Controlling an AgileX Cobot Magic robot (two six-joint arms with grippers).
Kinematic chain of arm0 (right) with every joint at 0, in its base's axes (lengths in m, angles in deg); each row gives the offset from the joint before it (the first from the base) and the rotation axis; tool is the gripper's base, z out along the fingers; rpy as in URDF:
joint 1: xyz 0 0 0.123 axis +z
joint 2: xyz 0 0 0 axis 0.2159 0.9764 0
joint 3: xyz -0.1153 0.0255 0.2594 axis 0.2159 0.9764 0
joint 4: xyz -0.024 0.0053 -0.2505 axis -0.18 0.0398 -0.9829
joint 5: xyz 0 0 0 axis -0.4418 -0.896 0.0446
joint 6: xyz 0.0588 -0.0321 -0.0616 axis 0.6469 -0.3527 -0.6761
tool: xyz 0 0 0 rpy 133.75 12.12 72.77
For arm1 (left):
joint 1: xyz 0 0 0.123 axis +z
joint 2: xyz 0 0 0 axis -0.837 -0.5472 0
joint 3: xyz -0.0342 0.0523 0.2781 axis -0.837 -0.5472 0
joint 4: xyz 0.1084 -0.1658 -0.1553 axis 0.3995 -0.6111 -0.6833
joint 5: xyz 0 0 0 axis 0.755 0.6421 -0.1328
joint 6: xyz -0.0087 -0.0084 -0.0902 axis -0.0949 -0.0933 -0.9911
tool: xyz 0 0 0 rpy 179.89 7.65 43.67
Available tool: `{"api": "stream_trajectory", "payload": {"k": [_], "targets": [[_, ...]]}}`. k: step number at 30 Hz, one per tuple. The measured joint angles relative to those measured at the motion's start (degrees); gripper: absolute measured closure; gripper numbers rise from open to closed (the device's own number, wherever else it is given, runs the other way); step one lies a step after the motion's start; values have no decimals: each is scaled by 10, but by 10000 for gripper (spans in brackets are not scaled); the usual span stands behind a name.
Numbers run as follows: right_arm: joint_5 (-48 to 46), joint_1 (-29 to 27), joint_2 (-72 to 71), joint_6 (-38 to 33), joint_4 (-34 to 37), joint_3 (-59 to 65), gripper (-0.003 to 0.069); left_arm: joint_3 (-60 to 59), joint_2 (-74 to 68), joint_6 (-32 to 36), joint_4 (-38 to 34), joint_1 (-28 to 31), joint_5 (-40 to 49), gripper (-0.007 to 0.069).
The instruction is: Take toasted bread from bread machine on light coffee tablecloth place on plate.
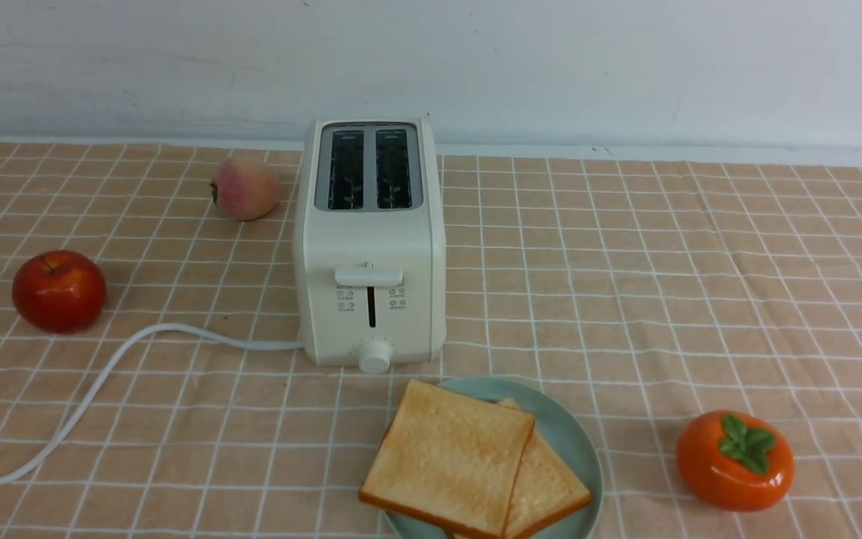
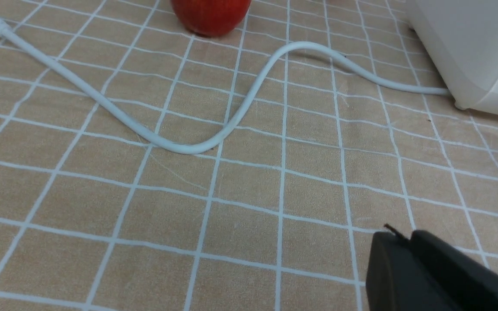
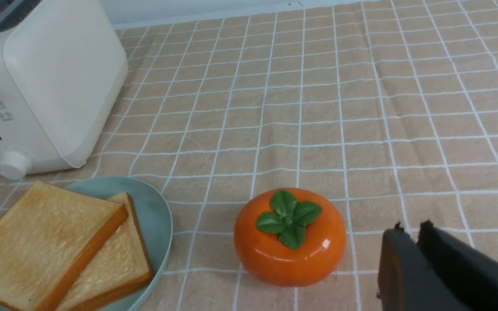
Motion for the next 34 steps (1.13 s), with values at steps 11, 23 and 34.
{"api": "stream_trajectory", "payload": {"k": [11, 23, 34], "targets": [[17, -194, -142, -207, 185, 101, 583, 0, 0, 0, 0, 0, -2, 577], [52, -263, -160, -447, 286, 161, 566, 0, 0, 0, 0, 0, -2, 571], [54, -263, -160, -379, 262, 161, 552, 0, 0, 0, 0, 0, -2, 568]]}}
